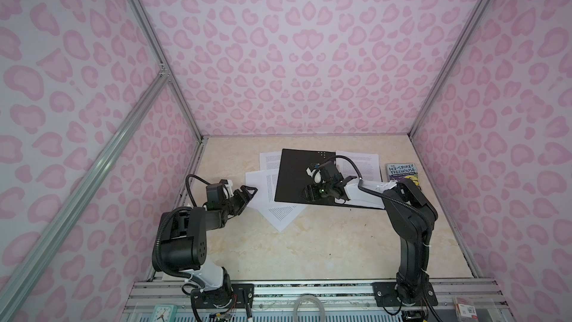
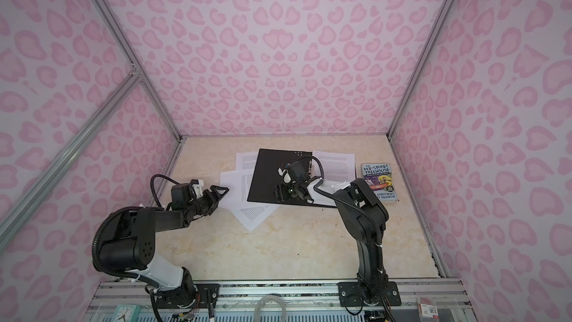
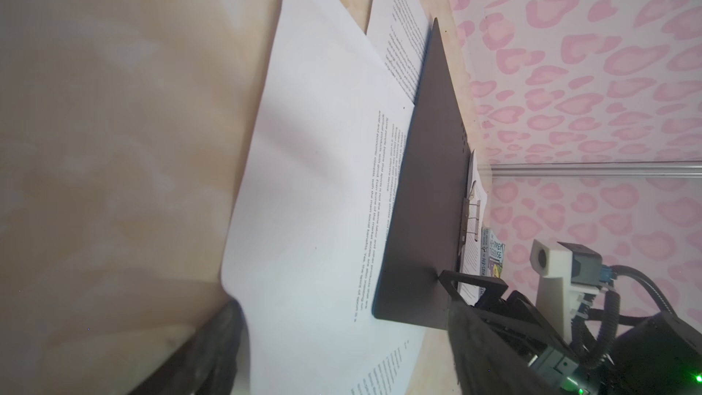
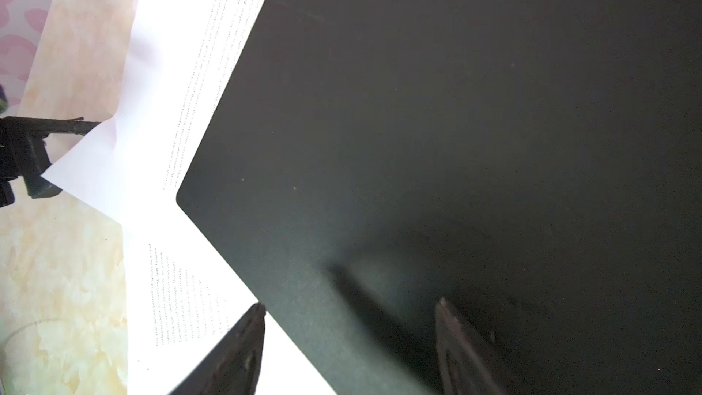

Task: Put the files into the folder
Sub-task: 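Pinch the edge of a loose printed sheet with the left gripper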

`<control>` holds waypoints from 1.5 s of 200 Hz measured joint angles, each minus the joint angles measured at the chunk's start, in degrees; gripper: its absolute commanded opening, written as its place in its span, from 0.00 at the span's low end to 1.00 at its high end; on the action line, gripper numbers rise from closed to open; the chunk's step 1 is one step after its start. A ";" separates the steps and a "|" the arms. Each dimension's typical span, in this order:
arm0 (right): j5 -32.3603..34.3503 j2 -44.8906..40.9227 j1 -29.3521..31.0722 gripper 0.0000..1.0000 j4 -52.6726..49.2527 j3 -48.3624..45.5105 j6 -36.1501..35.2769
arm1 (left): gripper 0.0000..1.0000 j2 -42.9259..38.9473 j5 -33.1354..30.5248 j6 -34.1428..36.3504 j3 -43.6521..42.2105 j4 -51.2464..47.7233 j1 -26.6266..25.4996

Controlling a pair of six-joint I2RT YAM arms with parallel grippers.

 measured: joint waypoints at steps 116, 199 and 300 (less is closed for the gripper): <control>-0.37 0.09 0.00 0.69 -0.26 0.17 0.00 | 0.71 1.36 1.79 -3.30 0.04 0.57 -0.07; -0.57 -0.02 0.00 0.69 -0.52 0.17 0.02 | 0.44 2.97 2.12 -7.37 -0.44 1.57 -0.11; -1.01 -0.24 0.02 0.68 -1.38 0.13 0.02 | 0.25 1.49 0.50 -6.95 -0.85 -3.67 -0.15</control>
